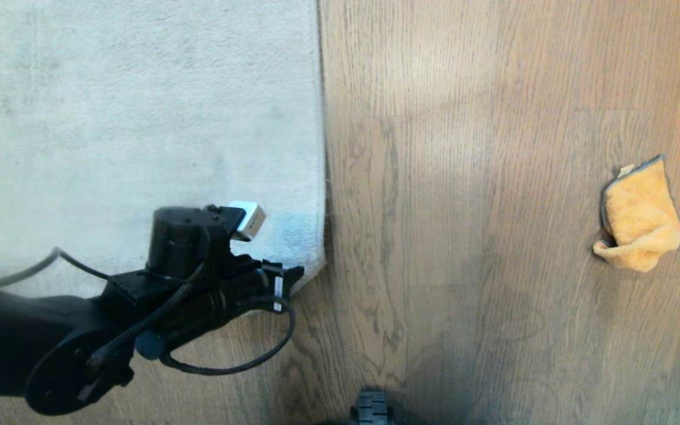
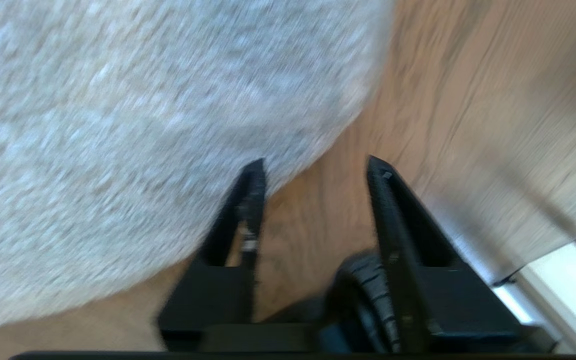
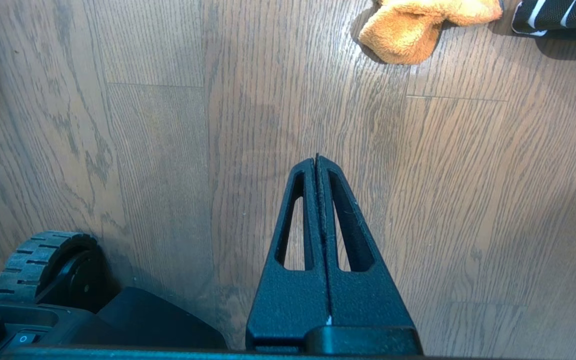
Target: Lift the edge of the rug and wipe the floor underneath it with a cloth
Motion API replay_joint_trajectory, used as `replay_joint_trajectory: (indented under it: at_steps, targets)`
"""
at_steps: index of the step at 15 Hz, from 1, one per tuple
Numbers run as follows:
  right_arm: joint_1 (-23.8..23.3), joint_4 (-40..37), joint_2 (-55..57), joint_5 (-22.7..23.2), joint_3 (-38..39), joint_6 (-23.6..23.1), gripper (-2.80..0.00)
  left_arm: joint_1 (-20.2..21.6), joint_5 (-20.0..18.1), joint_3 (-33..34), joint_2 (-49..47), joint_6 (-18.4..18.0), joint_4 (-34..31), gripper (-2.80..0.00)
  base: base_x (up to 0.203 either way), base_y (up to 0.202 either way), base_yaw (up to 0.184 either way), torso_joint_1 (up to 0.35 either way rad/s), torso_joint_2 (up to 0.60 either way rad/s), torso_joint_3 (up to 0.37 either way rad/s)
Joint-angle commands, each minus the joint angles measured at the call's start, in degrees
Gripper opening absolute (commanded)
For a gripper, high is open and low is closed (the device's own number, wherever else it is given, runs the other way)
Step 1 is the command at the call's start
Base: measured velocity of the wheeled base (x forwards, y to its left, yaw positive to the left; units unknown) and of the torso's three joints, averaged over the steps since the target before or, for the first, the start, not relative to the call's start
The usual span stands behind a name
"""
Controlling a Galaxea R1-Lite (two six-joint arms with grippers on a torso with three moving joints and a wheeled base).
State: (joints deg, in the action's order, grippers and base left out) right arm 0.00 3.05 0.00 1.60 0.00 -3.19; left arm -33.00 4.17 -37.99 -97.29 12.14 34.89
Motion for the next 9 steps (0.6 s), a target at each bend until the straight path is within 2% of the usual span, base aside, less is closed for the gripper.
replay_joint_trajectory:
  at_steps: [1, 6, 9]
  targets:
    - [0.0, 0.0, 0.0, 0.1, 0.0, -0.1, -2.80, -1.4, 1.2, -3.2, -2.2, 1.7, 0.2, 0.00, 0.000, 0.000, 0.000, 0.000, 0.00, 0.000]
    - [0.0, 0.0, 0.0, 0.1, 0.0, -0.1, -2.80, -2.5, 2.5, -6.9, -5.0, 1.9, -0.8, 0.00, 0.000, 0.000, 0.000, 0.000, 0.00, 0.000]
    - [0.0, 0.0, 0.0, 0.1, 0.0, -0.1, -2.80, -3.7, 6.5, -8.1, -5.9, 1.9, -2.9, 0.00, 0.000, 0.000, 0.000, 0.000, 0.00, 0.000]
